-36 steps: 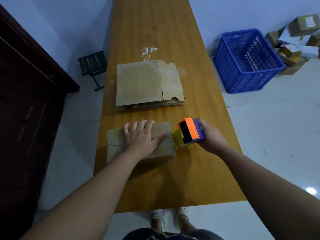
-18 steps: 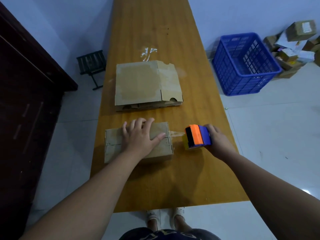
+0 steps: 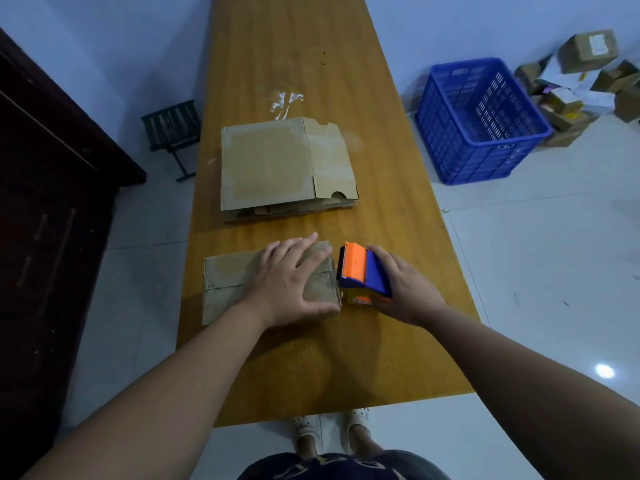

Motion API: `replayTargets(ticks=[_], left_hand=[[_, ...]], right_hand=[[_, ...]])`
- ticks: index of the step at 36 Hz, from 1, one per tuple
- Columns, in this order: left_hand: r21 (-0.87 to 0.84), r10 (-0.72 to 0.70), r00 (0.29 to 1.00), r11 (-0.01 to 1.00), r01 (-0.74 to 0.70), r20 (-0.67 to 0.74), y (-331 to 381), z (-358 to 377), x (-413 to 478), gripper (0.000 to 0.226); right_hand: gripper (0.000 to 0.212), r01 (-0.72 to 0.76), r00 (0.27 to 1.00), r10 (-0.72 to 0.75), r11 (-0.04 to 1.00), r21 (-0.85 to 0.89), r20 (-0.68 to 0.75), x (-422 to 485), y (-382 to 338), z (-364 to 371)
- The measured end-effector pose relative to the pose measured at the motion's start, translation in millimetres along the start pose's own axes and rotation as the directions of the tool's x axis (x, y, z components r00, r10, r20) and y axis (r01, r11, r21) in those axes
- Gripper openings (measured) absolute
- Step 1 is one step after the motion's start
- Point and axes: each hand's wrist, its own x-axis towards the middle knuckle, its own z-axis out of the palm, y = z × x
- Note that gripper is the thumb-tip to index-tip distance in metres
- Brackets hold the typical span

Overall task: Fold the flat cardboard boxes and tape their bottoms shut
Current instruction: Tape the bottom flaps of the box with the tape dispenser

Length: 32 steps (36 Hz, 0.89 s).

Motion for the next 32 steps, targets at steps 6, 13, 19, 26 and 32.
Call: replayTargets(ticks=[6, 13, 19, 26, 32], left_hand=[[0.004, 0.025, 1.0, 1.0, -0.025, -0.002, -2.3, -0.7, 0.9, 0.11], [0.047, -0.065, 0.996, 0.997, 0.062, 0.06, 18.5, 1.3, 4.6, 0.105], [0.081, -0.09, 0.991, 0.993, 0.082, 0.104, 15.6, 4.6, 9.8, 0.125], [0.101, -0.077, 0.995, 0.992, 0.071, 0.056, -18.9, 1.0, 0.5, 0.118], [0.098, -0.073, 0.997, 0.993, 0.069, 0.039, -31.2, -1.3, -3.5, 0.118]], right_hand=[[0.091, 0.014, 1.0, -0.014, 1.0, -0.004, -0.005, 6.3, -12.3, -8.2], [0.057, 0.022, 0.999, -0.021, 1.0, -0.015, 0.036, 14.3, -9.2, -20.2], [0.063, -0.026, 0.999, 0.027, 1.0, 0.018, -0.038, 7.9, 5.2, -29.3], [0.063, 0.072, 0.994, -0.078, 0.994, -0.079, -0.076, 16.7, -10.0, -46.4], [0.072, 0.13, 0.989, -0.146, 0.916, -0.38, -0.015, 27.7, -31.9, -47.1]])
